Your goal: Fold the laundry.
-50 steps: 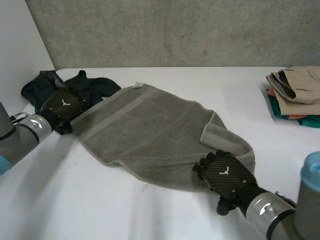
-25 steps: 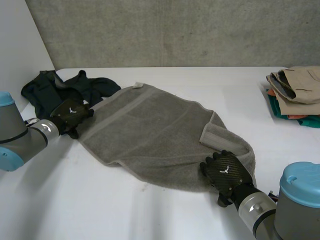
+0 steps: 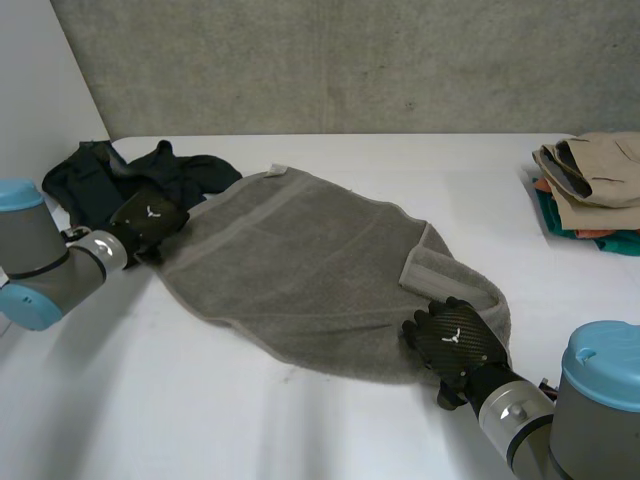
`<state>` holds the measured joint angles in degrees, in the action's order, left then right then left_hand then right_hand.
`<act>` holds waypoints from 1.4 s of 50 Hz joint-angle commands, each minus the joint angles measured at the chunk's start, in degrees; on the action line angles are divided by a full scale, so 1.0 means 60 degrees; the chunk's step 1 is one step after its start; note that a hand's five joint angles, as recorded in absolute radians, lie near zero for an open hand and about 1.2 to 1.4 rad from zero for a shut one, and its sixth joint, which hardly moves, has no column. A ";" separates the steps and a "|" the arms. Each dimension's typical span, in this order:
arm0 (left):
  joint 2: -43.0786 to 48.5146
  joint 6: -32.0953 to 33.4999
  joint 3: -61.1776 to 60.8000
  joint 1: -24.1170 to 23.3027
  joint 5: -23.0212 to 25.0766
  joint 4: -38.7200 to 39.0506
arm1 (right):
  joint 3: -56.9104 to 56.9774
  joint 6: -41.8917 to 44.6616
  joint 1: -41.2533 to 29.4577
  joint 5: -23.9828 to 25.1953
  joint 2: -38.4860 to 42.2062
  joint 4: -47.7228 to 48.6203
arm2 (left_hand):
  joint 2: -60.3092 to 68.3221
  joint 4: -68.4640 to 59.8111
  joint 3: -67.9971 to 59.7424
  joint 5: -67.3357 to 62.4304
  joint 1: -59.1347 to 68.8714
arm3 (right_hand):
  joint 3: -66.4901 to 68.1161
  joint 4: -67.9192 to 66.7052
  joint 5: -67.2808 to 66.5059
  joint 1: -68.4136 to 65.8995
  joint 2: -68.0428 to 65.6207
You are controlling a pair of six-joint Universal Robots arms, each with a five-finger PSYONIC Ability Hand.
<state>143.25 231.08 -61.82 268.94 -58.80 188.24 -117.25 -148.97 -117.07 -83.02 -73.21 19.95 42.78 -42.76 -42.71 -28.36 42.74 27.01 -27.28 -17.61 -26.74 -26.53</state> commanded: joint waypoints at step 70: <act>-0.5682 -0.4660 -0.5342 -0.2930 -0.4292 -0.0846 | 0.9361 0.0850 0.2724 -0.0532 0.4058 -0.5715 | 0.6203 -0.6206 -0.6215 -0.6940 0.6210 | -0.2835 0.2880 0.2935 0.2790 0.2755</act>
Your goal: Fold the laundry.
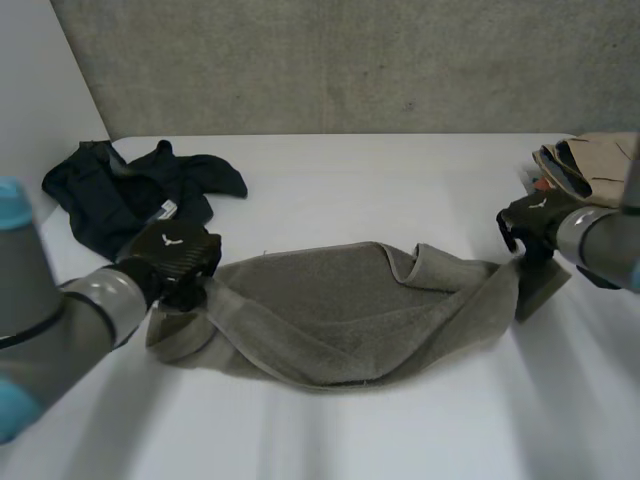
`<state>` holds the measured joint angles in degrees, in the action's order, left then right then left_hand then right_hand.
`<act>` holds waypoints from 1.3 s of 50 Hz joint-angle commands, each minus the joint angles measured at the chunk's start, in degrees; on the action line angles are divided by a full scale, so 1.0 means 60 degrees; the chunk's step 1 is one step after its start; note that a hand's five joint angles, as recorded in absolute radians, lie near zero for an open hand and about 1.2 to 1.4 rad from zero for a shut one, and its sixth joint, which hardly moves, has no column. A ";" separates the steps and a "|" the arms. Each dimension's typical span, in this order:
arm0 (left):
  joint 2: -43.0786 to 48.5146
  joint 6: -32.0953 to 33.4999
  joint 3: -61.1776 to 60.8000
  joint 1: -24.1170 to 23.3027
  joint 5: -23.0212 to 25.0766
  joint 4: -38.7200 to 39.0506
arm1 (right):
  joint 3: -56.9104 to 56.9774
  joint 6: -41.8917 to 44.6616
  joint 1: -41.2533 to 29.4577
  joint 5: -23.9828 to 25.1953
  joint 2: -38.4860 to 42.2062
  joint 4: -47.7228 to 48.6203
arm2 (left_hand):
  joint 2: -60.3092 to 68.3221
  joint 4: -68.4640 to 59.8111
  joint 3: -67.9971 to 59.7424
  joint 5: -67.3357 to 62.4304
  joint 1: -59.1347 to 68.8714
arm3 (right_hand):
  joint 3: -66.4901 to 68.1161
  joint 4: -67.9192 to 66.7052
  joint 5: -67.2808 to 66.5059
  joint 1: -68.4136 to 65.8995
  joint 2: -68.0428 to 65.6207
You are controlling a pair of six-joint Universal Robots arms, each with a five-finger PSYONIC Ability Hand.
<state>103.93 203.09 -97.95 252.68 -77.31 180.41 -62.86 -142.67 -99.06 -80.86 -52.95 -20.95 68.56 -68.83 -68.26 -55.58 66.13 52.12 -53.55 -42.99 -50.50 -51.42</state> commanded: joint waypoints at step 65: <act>-0.0041 0.0253 0.0969 0.0002 -0.1264 -0.0280 | -0.2328 0.1325 0.0676 0.1114 -0.3160 -0.1404 | 0.1907 -0.1862 -0.1957 -0.2404 0.2312 | 0.4647 -0.4408 -0.4501 -0.4917 -0.4763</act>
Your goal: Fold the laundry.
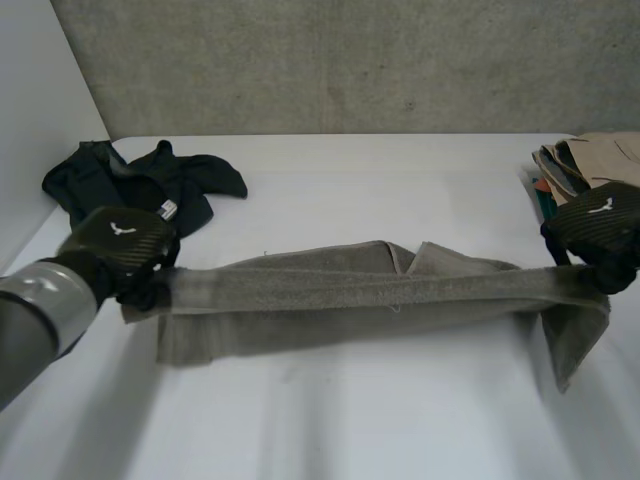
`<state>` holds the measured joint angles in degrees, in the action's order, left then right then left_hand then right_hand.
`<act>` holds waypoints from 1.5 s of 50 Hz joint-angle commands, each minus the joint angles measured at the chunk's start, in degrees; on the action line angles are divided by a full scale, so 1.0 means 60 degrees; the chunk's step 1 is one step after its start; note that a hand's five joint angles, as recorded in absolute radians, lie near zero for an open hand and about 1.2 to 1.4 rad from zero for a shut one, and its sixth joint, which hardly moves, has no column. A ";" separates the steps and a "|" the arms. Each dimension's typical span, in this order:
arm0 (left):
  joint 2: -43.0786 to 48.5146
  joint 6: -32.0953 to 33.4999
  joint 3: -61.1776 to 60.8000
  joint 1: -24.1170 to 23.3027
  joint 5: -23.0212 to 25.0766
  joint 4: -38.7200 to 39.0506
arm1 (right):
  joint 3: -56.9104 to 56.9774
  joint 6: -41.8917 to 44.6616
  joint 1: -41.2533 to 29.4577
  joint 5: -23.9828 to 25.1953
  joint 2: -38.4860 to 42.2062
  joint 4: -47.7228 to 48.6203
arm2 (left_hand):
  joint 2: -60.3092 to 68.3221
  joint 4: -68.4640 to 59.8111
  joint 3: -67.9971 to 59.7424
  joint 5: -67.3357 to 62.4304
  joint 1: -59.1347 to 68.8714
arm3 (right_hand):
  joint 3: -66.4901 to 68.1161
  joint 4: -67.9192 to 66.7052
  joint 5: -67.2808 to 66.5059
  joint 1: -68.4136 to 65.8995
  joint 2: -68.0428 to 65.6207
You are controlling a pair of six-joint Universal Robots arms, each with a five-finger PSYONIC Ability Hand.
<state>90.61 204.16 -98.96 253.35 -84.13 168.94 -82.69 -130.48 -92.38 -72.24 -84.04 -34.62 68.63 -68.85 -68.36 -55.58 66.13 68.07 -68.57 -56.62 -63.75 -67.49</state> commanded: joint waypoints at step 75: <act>0.2023 -0.0482 -0.0747 -0.0755 -0.1520 0.6854 | -0.2038 -0.5834 0.0792 0.0057 0.2419 0.5140 | 0.1895 -0.1858 -0.1940 -0.2404 0.2312 | -0.8823 0.8907 0.8582 0.8105 0.8728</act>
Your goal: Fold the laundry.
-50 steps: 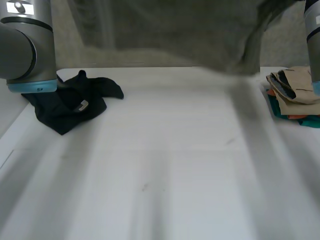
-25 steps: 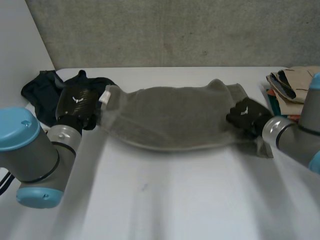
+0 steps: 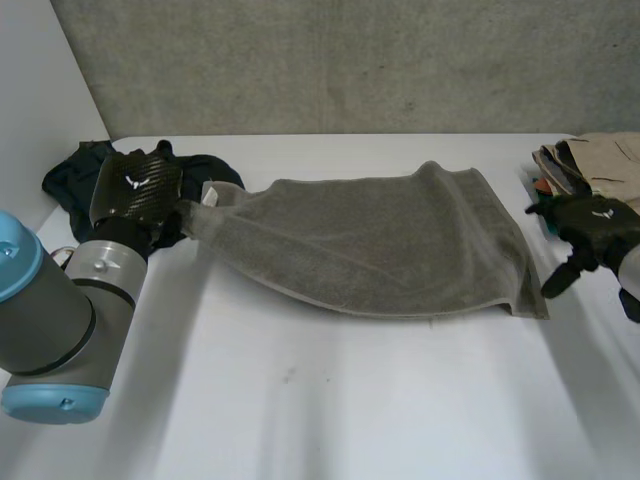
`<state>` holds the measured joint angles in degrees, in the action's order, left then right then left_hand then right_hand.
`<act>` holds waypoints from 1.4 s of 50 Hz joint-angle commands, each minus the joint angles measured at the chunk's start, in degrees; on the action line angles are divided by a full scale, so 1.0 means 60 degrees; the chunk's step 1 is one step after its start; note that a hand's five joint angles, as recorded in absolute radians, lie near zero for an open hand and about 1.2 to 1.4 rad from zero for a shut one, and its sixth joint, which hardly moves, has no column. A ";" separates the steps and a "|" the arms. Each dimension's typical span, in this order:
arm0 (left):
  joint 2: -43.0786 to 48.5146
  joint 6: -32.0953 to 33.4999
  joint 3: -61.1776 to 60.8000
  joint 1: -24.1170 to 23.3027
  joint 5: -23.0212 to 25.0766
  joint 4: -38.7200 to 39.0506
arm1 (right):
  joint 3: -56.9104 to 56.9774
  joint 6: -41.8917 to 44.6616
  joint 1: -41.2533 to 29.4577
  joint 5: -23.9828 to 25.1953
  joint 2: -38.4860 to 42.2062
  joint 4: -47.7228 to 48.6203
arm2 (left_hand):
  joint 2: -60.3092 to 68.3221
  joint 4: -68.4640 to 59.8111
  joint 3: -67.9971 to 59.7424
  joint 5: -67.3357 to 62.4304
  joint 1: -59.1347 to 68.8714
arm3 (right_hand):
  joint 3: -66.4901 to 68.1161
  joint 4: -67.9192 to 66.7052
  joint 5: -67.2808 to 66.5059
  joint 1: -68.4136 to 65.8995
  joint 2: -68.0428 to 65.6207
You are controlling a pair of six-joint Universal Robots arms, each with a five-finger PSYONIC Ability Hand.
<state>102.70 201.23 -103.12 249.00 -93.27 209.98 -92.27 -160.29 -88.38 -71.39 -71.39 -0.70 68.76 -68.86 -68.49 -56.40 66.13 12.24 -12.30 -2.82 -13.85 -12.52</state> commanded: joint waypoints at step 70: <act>0.0854 0.3566 0.0412 -0.0044 -0.0657 -0.3312 | 0.0771 0.6251 -0.0870 -0.1798 0.0910 -0.2271 | 0.1874 -0.1856 -0.1918 -0.2267 0.2312 | 1.0959 -1.0949 -1.0862 -1.0691 -1.0913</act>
<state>98.72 223.02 -109.37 249.06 -95.05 184.74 -96.08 -119.79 -91.84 -81.06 -73.43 -16.14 68.76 -68.87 -68.49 -56.40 66.13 56.74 -56.90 -46.93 -56.76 -56.72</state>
